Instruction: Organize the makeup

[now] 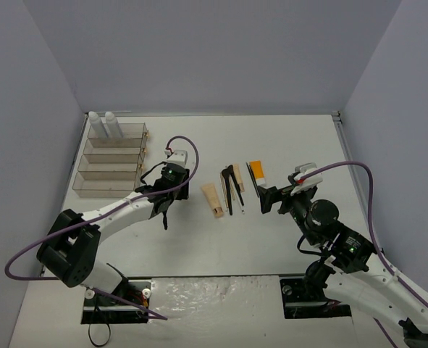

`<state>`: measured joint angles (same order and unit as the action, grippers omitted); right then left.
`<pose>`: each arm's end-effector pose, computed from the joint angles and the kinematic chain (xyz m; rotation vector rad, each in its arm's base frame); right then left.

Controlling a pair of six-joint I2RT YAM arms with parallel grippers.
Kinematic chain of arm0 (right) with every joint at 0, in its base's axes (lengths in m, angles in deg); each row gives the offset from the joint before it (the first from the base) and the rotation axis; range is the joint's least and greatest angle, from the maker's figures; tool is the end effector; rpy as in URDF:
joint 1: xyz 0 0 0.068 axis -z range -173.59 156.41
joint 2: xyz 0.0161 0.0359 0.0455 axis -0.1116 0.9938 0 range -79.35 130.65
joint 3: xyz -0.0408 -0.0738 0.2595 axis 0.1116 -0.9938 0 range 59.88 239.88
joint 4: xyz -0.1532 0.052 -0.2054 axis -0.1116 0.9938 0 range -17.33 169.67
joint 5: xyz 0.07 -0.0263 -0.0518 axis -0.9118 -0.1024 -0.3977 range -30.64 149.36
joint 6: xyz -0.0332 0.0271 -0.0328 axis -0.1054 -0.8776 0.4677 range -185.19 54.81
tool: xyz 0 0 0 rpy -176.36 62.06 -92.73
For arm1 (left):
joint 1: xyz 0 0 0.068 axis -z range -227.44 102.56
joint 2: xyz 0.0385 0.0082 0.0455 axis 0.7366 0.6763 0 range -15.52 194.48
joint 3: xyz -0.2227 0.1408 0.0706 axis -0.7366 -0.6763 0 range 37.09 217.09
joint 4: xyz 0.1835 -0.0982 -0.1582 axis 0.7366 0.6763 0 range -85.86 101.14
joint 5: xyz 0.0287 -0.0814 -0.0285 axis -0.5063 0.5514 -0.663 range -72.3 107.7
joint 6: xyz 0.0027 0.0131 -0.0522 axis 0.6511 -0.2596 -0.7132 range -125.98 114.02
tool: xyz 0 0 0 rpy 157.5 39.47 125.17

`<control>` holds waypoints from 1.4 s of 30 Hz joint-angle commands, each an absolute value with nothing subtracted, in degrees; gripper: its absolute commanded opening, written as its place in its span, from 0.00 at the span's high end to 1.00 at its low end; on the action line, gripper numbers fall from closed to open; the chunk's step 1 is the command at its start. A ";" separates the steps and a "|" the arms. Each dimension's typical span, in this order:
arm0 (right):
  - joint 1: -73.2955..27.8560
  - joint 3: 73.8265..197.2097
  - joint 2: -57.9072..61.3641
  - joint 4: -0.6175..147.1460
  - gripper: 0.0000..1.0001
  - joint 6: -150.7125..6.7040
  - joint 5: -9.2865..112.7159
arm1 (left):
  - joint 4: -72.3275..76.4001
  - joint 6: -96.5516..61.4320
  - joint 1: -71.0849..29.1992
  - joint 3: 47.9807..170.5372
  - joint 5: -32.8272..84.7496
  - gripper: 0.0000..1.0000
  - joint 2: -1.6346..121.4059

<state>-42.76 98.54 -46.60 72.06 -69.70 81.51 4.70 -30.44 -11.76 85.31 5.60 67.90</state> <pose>0.1030 0.0985 0.3533 -0.2564 1.4613 0.4801 0.2584 -0.1764 0.2200 0.0962 2.2002 -0.3627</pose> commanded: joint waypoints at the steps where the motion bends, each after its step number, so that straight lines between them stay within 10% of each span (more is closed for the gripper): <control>1: -42.90 98.47 -46.30 68.31 0.00 -69.85 82.35 | 0.57 -30.94 -11.28 86.52 4.08 0.78 66.71; 6: -42.90 98.48 -46.59 68.35 0.00 -69.85 82.20 | 2.75 -30.16 -11.24 89.10 3.29 1.00 64.11; 42: -42.90 97.46 -44.41 65.86 0.00 -69.18 77.64 | 15.40 -14.95 -44.76 153.54 14.72 1.00 102.07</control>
